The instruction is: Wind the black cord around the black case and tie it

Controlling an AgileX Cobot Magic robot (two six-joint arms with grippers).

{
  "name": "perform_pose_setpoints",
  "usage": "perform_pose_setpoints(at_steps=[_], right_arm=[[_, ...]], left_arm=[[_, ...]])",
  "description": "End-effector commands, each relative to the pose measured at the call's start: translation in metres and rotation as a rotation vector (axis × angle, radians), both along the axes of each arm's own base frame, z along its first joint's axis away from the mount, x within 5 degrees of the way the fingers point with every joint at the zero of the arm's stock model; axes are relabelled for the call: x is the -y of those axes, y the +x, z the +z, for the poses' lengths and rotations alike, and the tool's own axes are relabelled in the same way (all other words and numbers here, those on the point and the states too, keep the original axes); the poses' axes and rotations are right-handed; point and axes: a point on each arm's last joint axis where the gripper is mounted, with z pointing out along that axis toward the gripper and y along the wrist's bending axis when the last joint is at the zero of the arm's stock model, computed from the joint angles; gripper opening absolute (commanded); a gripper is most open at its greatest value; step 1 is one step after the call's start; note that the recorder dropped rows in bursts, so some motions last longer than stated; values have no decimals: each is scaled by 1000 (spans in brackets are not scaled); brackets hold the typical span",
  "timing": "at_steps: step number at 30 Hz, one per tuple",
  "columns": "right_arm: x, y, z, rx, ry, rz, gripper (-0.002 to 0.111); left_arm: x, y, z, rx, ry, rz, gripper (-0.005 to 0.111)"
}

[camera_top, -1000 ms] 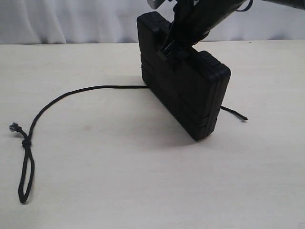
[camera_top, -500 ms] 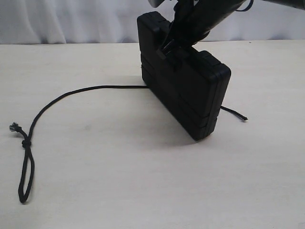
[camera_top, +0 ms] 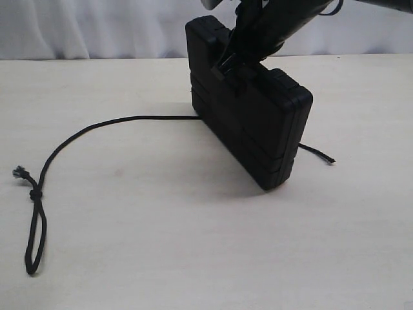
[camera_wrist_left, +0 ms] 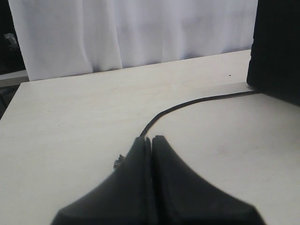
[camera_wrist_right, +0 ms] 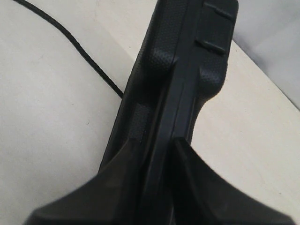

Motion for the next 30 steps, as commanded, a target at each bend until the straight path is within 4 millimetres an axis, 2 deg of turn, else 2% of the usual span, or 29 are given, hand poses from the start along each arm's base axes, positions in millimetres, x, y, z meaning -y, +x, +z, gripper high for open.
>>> perform_pose_setpoints(at_steps=[1,4,5,7,12,14,16,19,21,23,27,30], right_arm=[[8,-19,-67,-417,-151,-69,4],[8,-19,-67,-417,-151,-69,4],[8,-19,-67,-417,-151,-69,4],[8,-19,-67,-418,-150,-71,4],[8,-19,-67,-418,-149,-72,4],[8,-19,-67,-418,-149,-72,4],[8,-19,-67,-418,-149,-72,4],[8,-20,-67,-421,-147,-73,4],[8,-20,-67,-424,-146,-74,4],[8,-20,-67,-426,-147,-74,4],[8,-20,-67,-426,-145,-78,4],[8,-20,-67,-425,-144,-78,4]], left_arm=[[0,0,0,11,9,-8,0],[-3,1,4,68,148,0,0],[-1,2,10,130,120,-7,0],[1,2,18,206,-33,-14,0],[2,-8,60,675,-173,-48,0],[1,-16,74,830,-317,-88,0],[2,-21,80,881,-460,-144,0],[1,-21,80,870,-553,-158,0],[0,-21,88,827,-545,-132,0],[-1,-15,105,708,-493,-81,0],[3,9,143,445,-413,-31,0],[5,34,175,302,-235,4,0]])
